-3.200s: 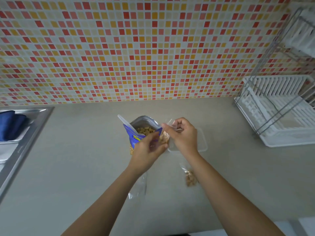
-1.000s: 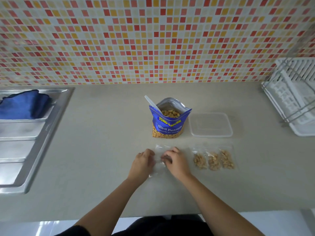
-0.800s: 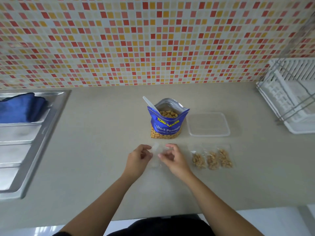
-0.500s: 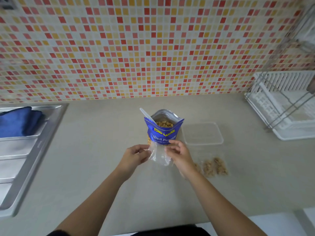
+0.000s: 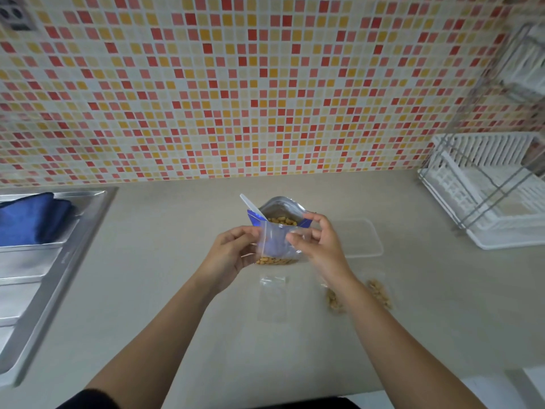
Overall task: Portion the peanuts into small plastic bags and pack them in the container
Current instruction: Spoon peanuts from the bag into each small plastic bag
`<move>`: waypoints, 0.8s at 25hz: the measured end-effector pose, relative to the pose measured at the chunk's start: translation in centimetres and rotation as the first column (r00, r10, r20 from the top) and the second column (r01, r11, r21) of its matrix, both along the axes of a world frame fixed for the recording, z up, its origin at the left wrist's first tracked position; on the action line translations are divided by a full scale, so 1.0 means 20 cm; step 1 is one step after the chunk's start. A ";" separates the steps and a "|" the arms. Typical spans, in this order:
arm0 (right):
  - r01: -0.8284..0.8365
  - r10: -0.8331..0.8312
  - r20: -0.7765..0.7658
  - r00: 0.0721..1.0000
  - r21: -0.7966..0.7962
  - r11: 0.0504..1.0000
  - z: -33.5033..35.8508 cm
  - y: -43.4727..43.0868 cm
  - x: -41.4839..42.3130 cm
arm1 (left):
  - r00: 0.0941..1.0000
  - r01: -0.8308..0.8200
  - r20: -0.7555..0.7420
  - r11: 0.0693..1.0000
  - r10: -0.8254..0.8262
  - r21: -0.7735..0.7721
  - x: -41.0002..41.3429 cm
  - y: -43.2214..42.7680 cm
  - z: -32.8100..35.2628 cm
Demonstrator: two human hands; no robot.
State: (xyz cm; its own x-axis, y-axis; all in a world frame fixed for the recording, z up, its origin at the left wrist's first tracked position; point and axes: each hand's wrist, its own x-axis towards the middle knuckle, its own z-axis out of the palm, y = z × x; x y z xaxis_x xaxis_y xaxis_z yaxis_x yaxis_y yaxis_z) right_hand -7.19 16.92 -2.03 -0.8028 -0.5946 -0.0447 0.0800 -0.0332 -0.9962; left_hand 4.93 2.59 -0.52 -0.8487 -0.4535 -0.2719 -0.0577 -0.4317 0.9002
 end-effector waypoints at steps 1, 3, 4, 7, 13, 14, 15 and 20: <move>-0.001 0.002 -0.012 1.000 0.009 1.000 0.01 0.01 0.00 | 1.000 0.007 -0.001 1.000 -0.007 -0.005 -0.01 0.00 0.00; 0.010 -0.009 -0.028 1.000 0.021 1.000 0.03 0.01 -0.01 | 1.000 -0.004 -0.009 1.000 0.004 0.015 -0.02 0.00 0.00; 0.015 -0.014 -0.035 0.999 0.023 1.000 0.04 0.02 -0.02 | 1.000 -0.005 -0.014 1.000 0.006 0.024 -0.03 0.00 0.00; 0.014 -0.013 -0.048 0.999 0.023 1.000 0.07 0.03 -0.04 | 1.000 0.005 -0.016 1.000 -0.005 0.003 -0.04 0.02 0.01; 0.005 -0.001 -0.057 0.998 0.066 0.998 0.11 0.08 -0.13 | 1.000 -0.014 -0.029 0.991 0.010 -0.130 -0.11 0.04 0.08; 0.007 -0.005 -0.032 0.999 0.062 0.998 0.12 0.09 -0.16 | 0.999 -0.025 -0.032 0.987 0.020 -0.157 -0.13 0.05 0.10; 0.012 -0.011 -0.009 1.000 0.047 0.999 0.13 0.10 -0.19 | 0.999 -0.039 -0.031 0.980 0.034 -0.193 -0.15 0.06 0.11; 0.023 -0.023 0.011 1.000 -0.045 0.999 0.17 0.13 -0.28 | 0.985 -0.128 0.048 0.889 0.166 -0.439 -0.22 0.10 0.18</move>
